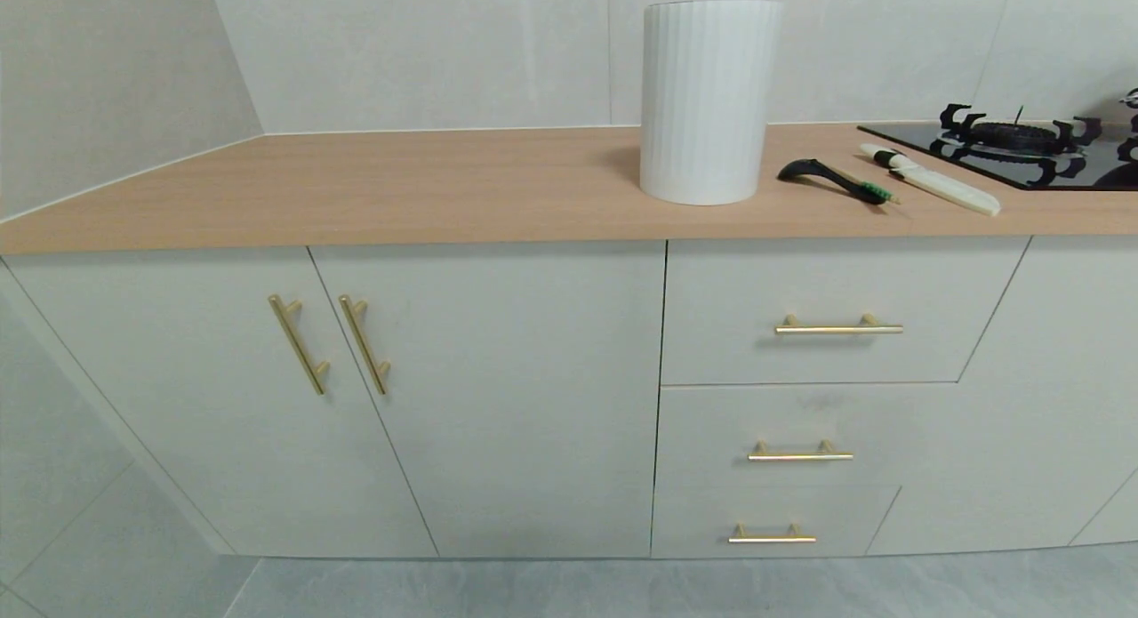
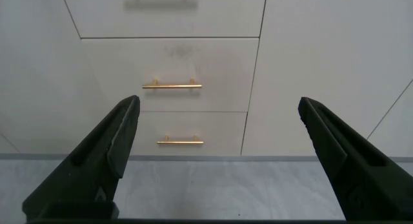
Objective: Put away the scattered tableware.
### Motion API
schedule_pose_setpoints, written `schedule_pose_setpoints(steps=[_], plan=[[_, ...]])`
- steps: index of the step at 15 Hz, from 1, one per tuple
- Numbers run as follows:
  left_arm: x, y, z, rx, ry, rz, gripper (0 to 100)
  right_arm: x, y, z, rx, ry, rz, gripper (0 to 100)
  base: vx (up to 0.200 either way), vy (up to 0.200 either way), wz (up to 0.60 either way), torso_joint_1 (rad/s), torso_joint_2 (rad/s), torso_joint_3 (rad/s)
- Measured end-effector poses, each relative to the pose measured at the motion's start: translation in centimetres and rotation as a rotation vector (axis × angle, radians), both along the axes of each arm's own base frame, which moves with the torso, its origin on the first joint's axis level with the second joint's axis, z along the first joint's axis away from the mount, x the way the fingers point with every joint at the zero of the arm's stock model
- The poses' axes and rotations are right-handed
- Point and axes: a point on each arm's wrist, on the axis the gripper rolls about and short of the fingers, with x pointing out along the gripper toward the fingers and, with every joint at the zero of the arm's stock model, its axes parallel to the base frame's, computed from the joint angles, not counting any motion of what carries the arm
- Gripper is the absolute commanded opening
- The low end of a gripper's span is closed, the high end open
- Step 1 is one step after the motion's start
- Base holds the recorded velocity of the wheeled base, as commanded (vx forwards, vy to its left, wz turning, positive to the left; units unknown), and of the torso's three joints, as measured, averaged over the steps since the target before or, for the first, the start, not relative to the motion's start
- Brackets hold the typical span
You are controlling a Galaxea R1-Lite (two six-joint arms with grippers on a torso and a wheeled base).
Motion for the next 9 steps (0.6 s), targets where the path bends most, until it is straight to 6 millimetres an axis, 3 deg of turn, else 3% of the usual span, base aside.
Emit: schedule_pose_setpoints(steps=[3,9], plan=[[0.0,0.0,0.0,0.0,0.0,0.0,100,0.0,0.0,0.0,0.0,0.0,0.0,100,0.0,0.0,0.0,0.0,0.0,0.0],[0.0,0.0,-0.01,-0.001,0.001,0.0,100,0.0,0.0,0.0,0.0,0.0,-0.001,100,0.0,0.2,0.0,0.005,0.01,0.002]])
